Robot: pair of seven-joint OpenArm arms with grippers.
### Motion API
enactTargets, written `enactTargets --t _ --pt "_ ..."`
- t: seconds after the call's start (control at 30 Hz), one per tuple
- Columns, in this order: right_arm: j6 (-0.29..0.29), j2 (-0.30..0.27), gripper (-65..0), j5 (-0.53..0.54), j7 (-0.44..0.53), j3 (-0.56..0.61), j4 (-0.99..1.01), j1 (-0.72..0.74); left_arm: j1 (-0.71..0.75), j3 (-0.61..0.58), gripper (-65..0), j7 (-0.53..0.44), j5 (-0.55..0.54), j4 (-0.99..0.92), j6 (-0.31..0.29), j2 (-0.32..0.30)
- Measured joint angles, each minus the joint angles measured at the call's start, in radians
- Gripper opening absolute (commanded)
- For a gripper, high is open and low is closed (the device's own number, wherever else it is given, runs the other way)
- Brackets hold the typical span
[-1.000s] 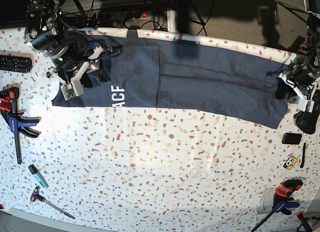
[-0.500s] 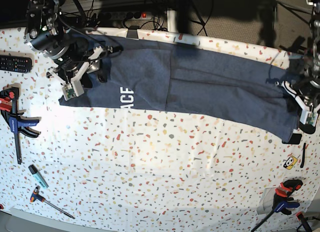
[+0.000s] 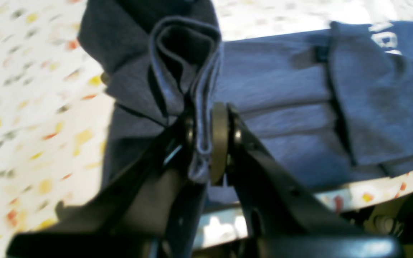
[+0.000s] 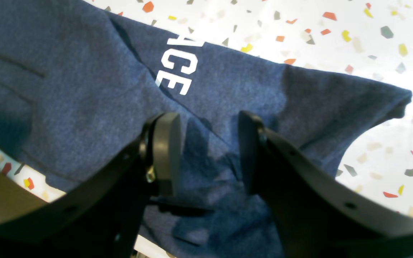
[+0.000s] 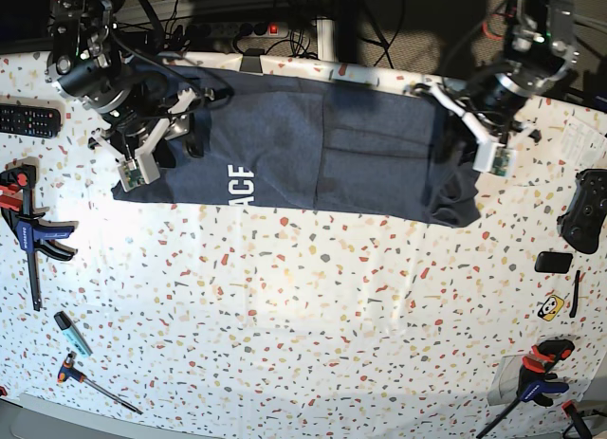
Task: Fold the T-shirt properly
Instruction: 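Grasp the collar end with the left gripper and fold it toward the right gripper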
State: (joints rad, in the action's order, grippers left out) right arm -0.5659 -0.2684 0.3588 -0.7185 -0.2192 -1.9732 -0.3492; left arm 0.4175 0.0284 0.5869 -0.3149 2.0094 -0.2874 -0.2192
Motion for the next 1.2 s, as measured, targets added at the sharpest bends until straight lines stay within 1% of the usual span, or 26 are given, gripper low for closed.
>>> enactTargets --t 0.1,0.2,0.27,0.37,0.43,0.57,0.6,0.73,0.9,0.97,1.07,1.13,1.2 --pt "0.0 0.0 -38.7 0.0 0.0 0.0 0.0 0.0 -0.006 -0.082 -65.0 -0.031 0.008 0.0 0.001 -0.002" --pt "0.0 0.0 -38.7 0.0 0.0 0.0 0.0 0.0 -0.025 -0.154 -65.0 -0.034 0.008 0.0 0.052 -0.003" --pt "0.0 0.0 -38.7 0.0 0.0 0.0 0.0 0.0 -0.037 -0.199 -65.0 -0.031 0.012 0.0 0.068 -0.003" --pt "0.0 0.0 -38.7 0.0 0.0 0.0 0.0 0.0 -0.044 -0.272 -65.0 -0.03 0.012 0.0 0.067 -0.006" --pt "0.0 0.0 -38.7 0.0 0.0 0.0 0.0 0.0 -0.058 -0.319 -65.0 -0.032 0.061 0.0 0.06 -0.005" --pt "0.0 0.0 -38.7 0.0 0.0 0.0 0.0 0.0 -0.119 -0.384 -65.0 -0.037 0.129 -0.021 0.151 -0.005" --pt "0.0 0.0 -38.7 0.0 0.0 0.0 0.0 0.0 -0.135 -0.39 -65.0 -0.037 0.134 -0.035 0.158 -0.005" --pt "0.0 0.0 -38.7 0.0 0.001 0.0 0.0 0.0 -0.175 -0.397 -65.0 -0.04 0.13 -0.106 0.156 -0.004" --pt "0.0 0.0 -38.7 0.0 0.0 0.0 0.0 0.0 -0.188 -0.397 -65.0 -0.035 0.134 -0.2 0.158 0.061" --pt "0.0 0.0 -38.7 0.0 0.0 0.0 0.0 0.0 -0.187 -0.397 -65.0 -0.035 0.134 -0.206 0.158 0.084" --pt "0.0 0.0 -38.7 0.0 0.0 0.0 0.0 0.0 -0.19 -0.397 -65.0 -0.037 0.135 -0.206 0.157 0.103" --pt "0.0 0.0 -38.7 0.0 0.0 0.0 0.0 0.0 -0.193 -0.396 -65.0 -0.036 0.126 -0.206 0.122 0.106" --pt "0.0 0.0 -38.7 0.0 0.0 0.0 0.0 0.0 -0.194 -0.396 -65.0 -0.036 0.083 -0.206 0.097 0.111"
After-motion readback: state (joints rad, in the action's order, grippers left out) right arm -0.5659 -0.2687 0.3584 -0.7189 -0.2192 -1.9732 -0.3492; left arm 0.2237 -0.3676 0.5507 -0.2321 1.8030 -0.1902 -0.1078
